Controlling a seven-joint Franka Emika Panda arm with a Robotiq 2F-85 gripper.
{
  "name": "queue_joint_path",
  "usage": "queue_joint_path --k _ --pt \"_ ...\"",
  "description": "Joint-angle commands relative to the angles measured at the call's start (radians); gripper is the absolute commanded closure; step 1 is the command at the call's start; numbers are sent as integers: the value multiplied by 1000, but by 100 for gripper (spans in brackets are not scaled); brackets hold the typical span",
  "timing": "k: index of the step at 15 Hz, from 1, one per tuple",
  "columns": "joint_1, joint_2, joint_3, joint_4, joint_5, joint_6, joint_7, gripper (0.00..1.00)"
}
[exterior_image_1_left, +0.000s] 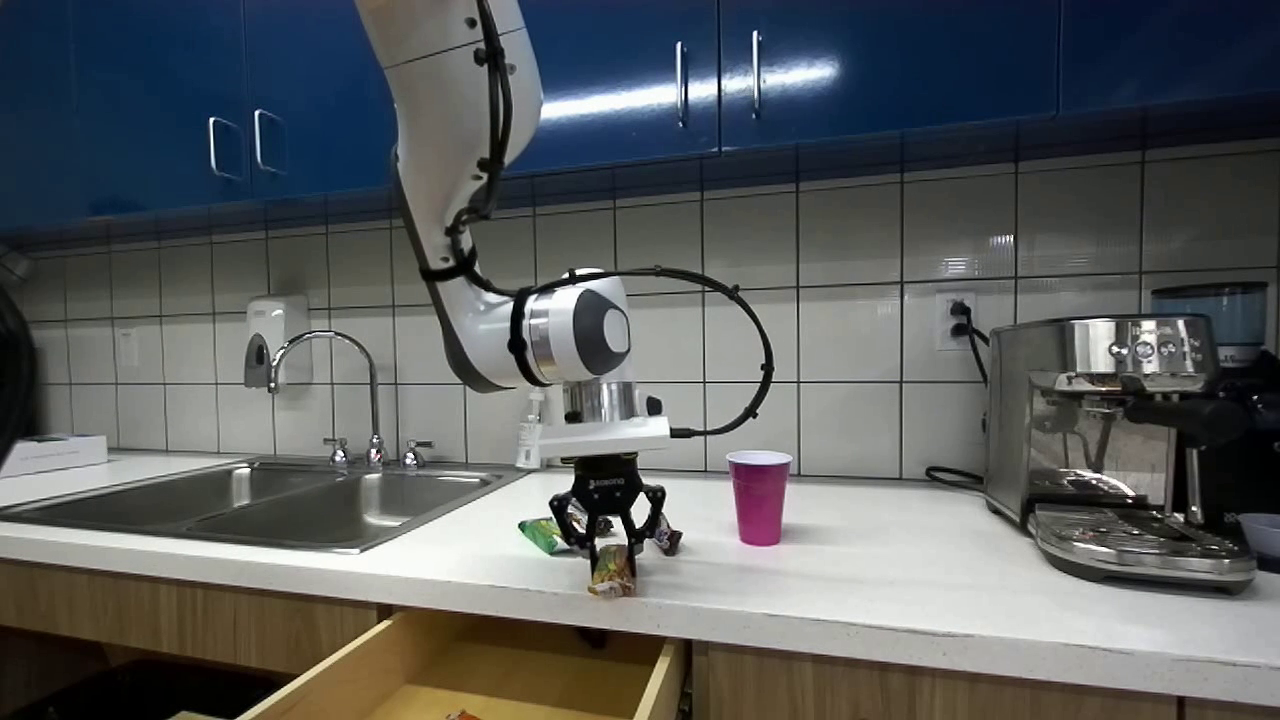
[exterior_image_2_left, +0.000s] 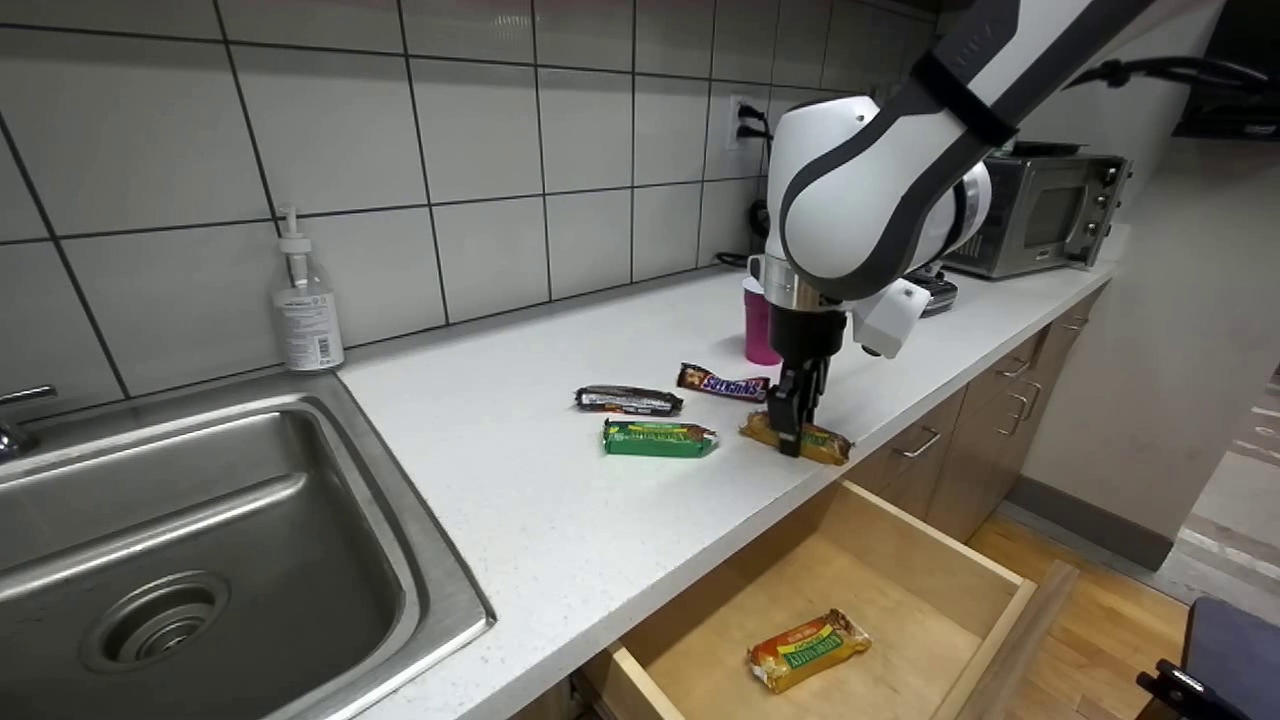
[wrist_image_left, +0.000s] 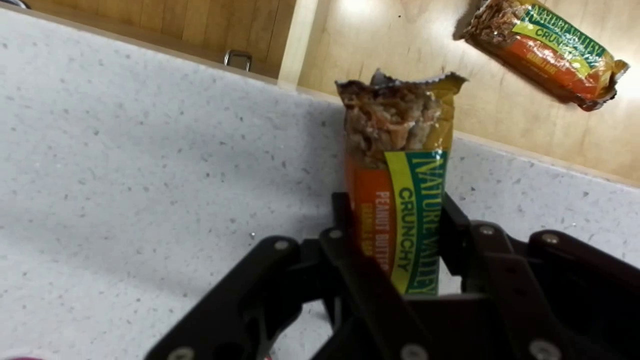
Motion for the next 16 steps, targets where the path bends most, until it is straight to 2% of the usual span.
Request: queue_joint_path --k 1,8,13,16 --pt "-21 -40 22 2 19 -40 -47 83" --pt "-21 -127 37 -45 25 -76 -116 83" --pt "-17 -204 48 -119 20 -83 -257 83" --pt "-12 -246 58 -160 31 -96 -384 83"
